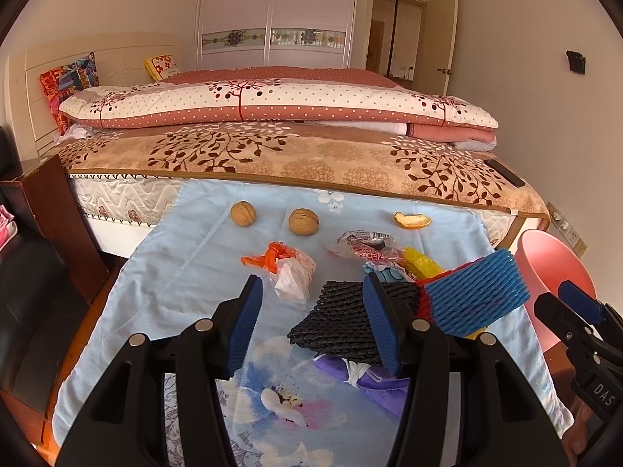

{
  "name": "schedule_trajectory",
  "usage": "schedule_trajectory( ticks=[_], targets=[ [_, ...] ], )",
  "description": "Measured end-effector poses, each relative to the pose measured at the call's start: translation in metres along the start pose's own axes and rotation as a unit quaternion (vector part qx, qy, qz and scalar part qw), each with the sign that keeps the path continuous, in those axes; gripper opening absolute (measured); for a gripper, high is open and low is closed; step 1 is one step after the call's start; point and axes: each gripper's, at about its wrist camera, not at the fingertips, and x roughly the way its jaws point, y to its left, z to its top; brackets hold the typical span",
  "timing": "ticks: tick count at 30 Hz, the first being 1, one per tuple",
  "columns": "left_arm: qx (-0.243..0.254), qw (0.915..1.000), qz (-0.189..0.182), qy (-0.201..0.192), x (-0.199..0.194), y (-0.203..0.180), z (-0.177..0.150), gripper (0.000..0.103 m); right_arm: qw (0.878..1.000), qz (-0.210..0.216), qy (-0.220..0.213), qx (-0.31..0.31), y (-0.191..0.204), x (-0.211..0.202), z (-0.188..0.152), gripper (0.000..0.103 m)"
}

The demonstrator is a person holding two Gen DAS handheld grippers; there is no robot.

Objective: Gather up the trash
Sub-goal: 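Move right tool to blue foam net while left tool approaches black foam net, then close right tool on blue foam net while left tool grasps black foam net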

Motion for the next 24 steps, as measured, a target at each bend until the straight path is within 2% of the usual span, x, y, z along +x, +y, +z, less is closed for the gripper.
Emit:
schedule_trajectory(
  ticks=[9, 13, 15, 18, 19, 24],
  targets=[
    [0.015, 0.9985, -0.052, 0.005, -0.003, 0.011, -0.008, 0.054, 0.998, 0.048, 0.037, 0.031, -0.005, 0.018, 0.004, 0.062],
    [0.024, 0.9959, -0.085, 0.017, -0.003, 0.009, -0.015, 0.054, 0.995, 0.069, 0.055, 0.042, -0.005, 0.029, 0.008, 0.056],
    [0.037, 0.9936, -0.104, 0.026, -0.002, 0.004, -0.019, 0.054, 0.994, 0.076, 0.065, 0.045, -0.004, 0.035, 0.009, 0.046],
    [0.06, 0.9903, -0.12, 0.037, 0.0, -0.005, -0.024, 0.054, 0.993, 0.083, 0.075, 0.043, -0.001, 0.04, 0.011, 0.025],
    [0.066, 0.9897, -0.12, 0.04, 0.002, -0.007, -0.026, 0.054, 0.993, 0.084, 0.078, 0.041, -0.001, 0.042, 0.011, 0.013],
    [0.075, 0.9884, -0.118, 0.059, 0.013, -0.013, -0.03, 0.054, 0.991, 0.099, 0.072, 0.05, -0.003, 0.036, 0.013, 0.007]
  ],
)
